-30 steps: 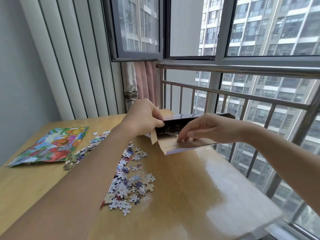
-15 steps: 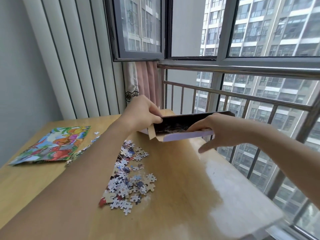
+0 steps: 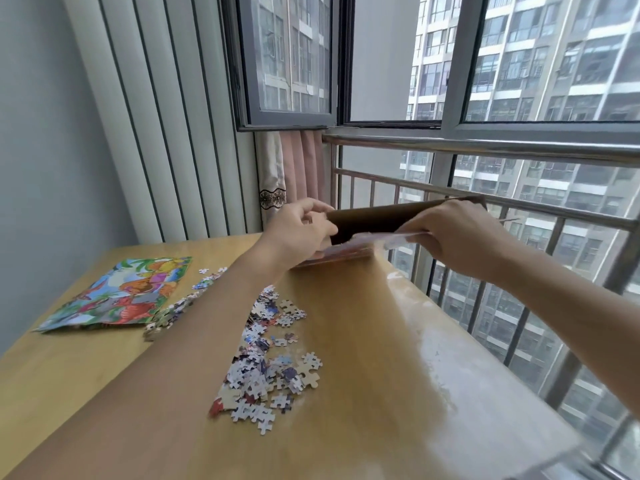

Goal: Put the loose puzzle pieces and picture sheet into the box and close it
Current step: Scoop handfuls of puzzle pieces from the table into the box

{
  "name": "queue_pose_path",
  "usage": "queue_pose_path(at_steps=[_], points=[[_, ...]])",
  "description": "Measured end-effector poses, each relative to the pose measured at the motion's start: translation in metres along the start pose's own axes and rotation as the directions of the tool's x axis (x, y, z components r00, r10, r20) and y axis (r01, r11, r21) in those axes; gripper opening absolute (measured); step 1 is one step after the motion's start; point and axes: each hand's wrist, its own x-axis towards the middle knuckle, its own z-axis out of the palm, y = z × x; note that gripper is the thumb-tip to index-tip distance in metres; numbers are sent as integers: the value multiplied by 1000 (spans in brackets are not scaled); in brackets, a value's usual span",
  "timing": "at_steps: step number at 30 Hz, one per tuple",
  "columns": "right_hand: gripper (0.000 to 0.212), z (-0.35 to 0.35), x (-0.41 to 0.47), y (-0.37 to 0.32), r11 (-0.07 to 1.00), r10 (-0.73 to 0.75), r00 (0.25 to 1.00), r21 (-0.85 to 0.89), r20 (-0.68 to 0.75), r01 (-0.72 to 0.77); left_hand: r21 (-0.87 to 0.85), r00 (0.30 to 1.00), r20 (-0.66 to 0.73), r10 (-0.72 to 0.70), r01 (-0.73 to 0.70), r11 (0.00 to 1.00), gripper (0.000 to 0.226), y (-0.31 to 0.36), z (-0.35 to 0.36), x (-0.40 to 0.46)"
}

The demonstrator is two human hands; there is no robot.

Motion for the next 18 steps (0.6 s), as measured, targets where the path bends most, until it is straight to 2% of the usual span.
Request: queue_pose_path(at_steps=[2,4,6,8,9,13,15,16,17,18], points=[[21,19,-16,4,999,45,982,13,183,-48,60,994,109,-17,10,998,16,-16,5,-5],[13,41,-32,5,999,36,929,23,369,-48,161,976,212,-38,3,987,11,-33,10,-13],[9,57,-46,4,999,24,873,30,487,-45,251,959,277,-56,-15,968,6,-46,12,-20],[28,74,-59,0,997,3,822,57,569,-43,291,969,238,-64,-8,957,9,-59,8,-24],[32,79,-65,-2,997,-7,796,69,605,-44,297,977,201,-69,6,955,10,-64,5,-25],[30,94,-76,-15,990,-61,711,133,700,-46,314,982,148,-121,69,947,10,-88,-17,-31],[23,83,-69,-30,996,-35,623,80,781,-45,320,983,125,-131,85,944,8,-101,-28,-36],[29,75,-62,-41,998,-11,609,50,793,-47,307,988,96,-122,87,948,7,-106,-33,-39],[37,66,-53,-55,996,-11,648,62,762,-56,290,994,47,-102,84,953,6,-111,-39,-41],[42,57,-43,-74,986,-45,731,149,681,-78,282,997,-22,-71,74,957,5,-114,-44,-43]])
